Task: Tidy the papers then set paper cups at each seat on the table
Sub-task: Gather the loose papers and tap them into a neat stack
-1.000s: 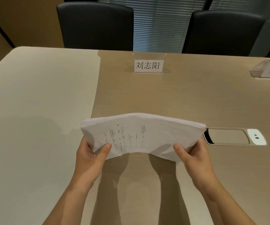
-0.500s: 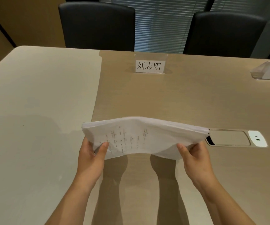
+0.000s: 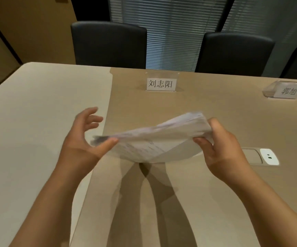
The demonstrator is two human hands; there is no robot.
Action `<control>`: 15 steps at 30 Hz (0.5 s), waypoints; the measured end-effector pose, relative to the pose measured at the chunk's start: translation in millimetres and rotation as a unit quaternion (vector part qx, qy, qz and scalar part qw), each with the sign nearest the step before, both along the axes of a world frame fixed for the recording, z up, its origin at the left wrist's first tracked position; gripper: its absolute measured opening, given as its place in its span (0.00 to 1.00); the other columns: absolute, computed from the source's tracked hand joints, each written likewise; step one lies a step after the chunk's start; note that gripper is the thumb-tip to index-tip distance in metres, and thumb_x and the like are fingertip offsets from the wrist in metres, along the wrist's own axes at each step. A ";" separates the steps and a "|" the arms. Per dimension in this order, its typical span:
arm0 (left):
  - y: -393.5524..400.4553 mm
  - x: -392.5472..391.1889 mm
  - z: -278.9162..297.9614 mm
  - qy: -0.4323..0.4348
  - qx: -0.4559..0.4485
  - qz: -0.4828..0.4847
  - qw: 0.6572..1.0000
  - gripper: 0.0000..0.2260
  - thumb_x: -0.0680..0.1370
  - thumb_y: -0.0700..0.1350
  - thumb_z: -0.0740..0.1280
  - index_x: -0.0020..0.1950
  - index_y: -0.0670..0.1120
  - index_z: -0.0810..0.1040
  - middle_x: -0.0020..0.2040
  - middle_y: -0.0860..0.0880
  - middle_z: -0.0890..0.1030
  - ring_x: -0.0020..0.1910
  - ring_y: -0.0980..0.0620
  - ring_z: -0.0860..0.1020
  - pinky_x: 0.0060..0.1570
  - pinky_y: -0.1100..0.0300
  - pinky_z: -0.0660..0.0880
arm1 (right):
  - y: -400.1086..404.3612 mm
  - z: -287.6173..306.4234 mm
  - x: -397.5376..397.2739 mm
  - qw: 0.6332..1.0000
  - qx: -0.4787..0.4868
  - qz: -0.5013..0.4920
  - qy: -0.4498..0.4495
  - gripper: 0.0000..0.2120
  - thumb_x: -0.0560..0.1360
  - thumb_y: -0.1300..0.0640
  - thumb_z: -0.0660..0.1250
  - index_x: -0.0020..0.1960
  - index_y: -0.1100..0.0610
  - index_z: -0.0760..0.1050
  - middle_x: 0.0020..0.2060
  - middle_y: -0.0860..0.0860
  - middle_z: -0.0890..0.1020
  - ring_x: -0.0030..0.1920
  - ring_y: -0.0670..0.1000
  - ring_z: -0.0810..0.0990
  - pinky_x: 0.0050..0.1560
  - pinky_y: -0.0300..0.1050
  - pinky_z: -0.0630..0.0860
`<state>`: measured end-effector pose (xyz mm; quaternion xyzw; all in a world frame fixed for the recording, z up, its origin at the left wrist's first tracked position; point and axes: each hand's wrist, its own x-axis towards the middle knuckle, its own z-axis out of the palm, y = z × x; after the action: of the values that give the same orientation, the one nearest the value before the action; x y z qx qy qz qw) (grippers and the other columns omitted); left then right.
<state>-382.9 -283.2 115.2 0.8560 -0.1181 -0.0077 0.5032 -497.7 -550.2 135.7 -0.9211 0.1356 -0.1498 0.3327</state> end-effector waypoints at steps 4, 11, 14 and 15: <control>-18.2 0.9 27.1 -0.004 0.122 -0.179 0.976 0.37 0.67 0.53 0.78 0.69 0.70 0.63 0.59 0.72 0.75 0.68 0.64 0.69 0.67 0.59 0.68 | 16.5 29.9 2.5 0.994 -0.082 0.060 0.046 0.08 0.78 0.61 0.64 0.45 0.53 0.66 0.36 0.47 0.74 0.41 0.56 0.72 0.37 0.48 0.67; -36.6 -13.7 8.2 0.099 0.037 -0.178 0.978 0.10 0.79 0.48 0.66 0.43 0.63 0.79 0.41 0.59 0.83 0.44 0.60 0.81 0.44 0.61 0.78 | 26.9 46.6 6.4 0.986 -0.152 0.073 0.019 0.07 0.76 0.54 0.67 0.50 0.48 0.70 0.42 0.42 0.74 0.46 0.50 0.72 0.46 0.46 0.68; -32.4 -21.3 -6.6 0.155 -0.074 -0.110 0.979 0.08 0.79 0.46 0.67 0.43 0.58 0.82 0.38 0.58 0.86 0.40 0.61 0.83 0.43 0.62 0.78 | 12.8 36.8 3.6 0.995 -0.093 -0.003 -0.023 0.32 0.68 0.47 0.75 0.68 0.45 0.66 0.56 0.40 0.73 0.57 0.45 0.71 0.60 0.46 0.69; -29.9 -22.5 -12.8 0.173 -0.100 -0.088 0.976 0.07 0.78 0.45 0.68 0.43 0.56 0.82 0.38 0.59 0.86 0.40 0.61 0.84 0.43 0.61 0.78 | 7.8 28.9 1.1 0.998 -0.043 -0.038 -0.020 0.42 0.65 0.44 0.77 0.73 0.44 0.60 0.61 0.41 0.72 0.62 0.45 0.69 0.63 0.46 0.68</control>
<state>-405.4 -313.2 102.5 0.7731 -0.1045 -0.1879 0.5967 -496.7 -542.3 164.7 -0.9256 0.1572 -0.1860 0.2898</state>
